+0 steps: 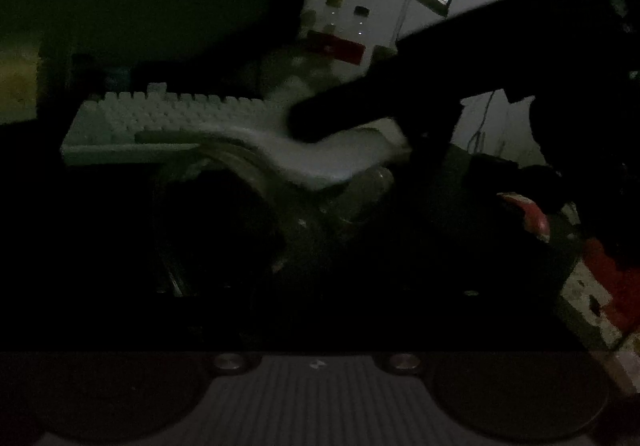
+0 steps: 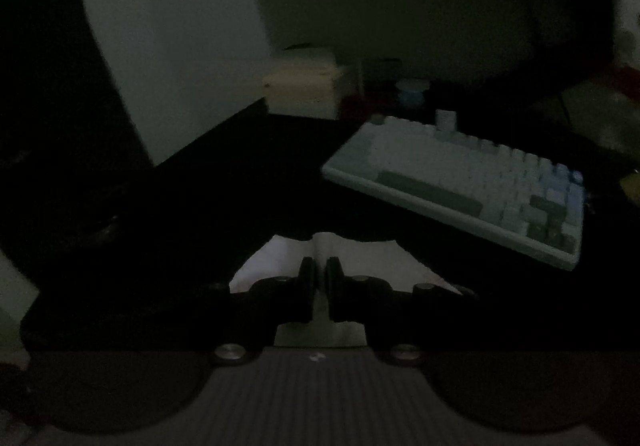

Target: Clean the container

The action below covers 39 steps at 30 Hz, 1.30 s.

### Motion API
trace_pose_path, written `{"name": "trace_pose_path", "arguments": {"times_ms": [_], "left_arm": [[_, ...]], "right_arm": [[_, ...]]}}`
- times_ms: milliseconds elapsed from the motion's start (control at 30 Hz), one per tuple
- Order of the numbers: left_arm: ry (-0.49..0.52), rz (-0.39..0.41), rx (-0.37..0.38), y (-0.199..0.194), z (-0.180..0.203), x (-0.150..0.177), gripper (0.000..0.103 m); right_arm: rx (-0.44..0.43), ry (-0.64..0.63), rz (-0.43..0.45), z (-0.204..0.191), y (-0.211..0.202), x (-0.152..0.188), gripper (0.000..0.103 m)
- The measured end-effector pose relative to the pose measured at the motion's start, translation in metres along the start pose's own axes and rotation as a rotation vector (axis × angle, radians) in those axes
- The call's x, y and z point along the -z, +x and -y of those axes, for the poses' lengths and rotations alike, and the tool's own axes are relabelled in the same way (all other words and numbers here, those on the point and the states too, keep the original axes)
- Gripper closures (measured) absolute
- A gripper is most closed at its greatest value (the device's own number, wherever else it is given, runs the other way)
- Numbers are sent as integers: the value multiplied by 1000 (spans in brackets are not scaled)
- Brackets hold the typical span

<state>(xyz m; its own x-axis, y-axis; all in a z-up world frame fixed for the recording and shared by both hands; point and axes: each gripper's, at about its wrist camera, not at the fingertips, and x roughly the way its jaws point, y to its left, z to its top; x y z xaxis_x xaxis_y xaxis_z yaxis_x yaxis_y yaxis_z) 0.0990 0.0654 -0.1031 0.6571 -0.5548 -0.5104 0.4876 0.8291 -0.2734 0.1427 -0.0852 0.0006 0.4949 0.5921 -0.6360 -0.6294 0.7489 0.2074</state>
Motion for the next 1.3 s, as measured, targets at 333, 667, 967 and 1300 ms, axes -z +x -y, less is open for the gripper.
{"name": "trace_pose_path", "arguments": {"times_ms": [333,667,967,1300], "left_arm": [[-5,6,10,0,-2,1,58],[-16,2,45,-2,-7,1,57],[-56,23,-17,-2,26,10,55],[-65,24,-25,-3,20,8,52]], "right_arm": [[204,103,-28,41,-9,-2,94],[23,-31,28,-12,-17,11,94],[275,22,63,25,-11,16,94],[-5,9,90,-7,-14,21,93]]}}
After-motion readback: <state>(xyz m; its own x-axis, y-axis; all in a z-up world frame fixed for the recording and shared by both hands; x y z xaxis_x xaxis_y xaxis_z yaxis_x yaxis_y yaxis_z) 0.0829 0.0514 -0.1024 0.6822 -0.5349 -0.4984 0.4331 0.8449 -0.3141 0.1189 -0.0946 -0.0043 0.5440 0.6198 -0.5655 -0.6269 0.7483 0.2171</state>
